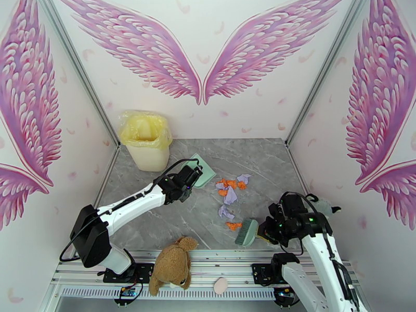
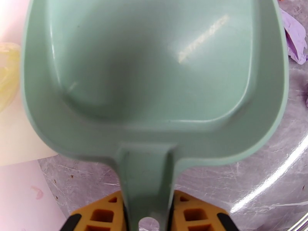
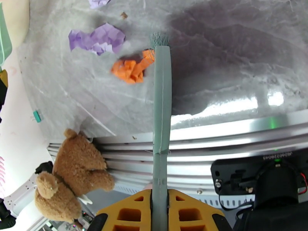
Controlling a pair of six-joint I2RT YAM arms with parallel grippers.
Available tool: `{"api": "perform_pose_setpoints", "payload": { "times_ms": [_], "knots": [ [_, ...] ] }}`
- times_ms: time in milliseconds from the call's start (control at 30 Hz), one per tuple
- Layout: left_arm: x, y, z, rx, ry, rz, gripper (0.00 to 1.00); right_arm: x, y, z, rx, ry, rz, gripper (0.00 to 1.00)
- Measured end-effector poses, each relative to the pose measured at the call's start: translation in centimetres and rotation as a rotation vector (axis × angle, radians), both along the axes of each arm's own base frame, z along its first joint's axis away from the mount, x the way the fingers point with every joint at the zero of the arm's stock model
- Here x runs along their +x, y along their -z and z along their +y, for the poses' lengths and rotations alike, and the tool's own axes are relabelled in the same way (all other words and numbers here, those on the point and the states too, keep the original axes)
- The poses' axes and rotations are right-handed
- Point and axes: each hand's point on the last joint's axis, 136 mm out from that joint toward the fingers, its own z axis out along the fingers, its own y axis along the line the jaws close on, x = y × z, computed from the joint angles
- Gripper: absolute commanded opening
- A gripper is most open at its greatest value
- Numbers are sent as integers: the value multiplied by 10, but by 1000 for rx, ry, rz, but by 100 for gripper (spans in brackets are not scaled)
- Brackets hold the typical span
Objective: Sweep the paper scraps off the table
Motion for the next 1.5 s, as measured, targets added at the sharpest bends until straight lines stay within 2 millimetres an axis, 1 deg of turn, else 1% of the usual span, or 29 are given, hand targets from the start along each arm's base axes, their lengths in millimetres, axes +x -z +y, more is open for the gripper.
{"api": "perform_pose_setpoints", "payload": {
  "times_ms": [233,467,667,800,900,1000,1100,1233,1367,1500],
  "knots": [
    [0,1,1,-4,-1,6,0,33,6,6,14,19,-35,0],
    [-1,4,3,0,-3,13,0,71,13,16,34,36,-65,0],
    [-6,13,10,16,-7,31,0,108,0,16,28,88,-143,0],
    [-8,13,14,17,-10,32,0,126,-1,20,35,107,-166,0],
    [-9,11,16,13,-14,28,0,133,1,25,43,106,-169,0],
    [-9,9,19,7,-19,22,0,135,1,30,49,103,-169,0],
    [-11,6,20,4,-16,17,0,136,-6,32,50,92,-180,0],
    [-19,7,27,25,-4,32,0,134,-28,28,23,71,-226,0],
    [-34,11,41,60,4,65,0,127,-58,21,-41,11,-274,0],
    [-53,10,53,53,14,91,0,126,-81,8,-142,-44,-317,0]
  ]
}}
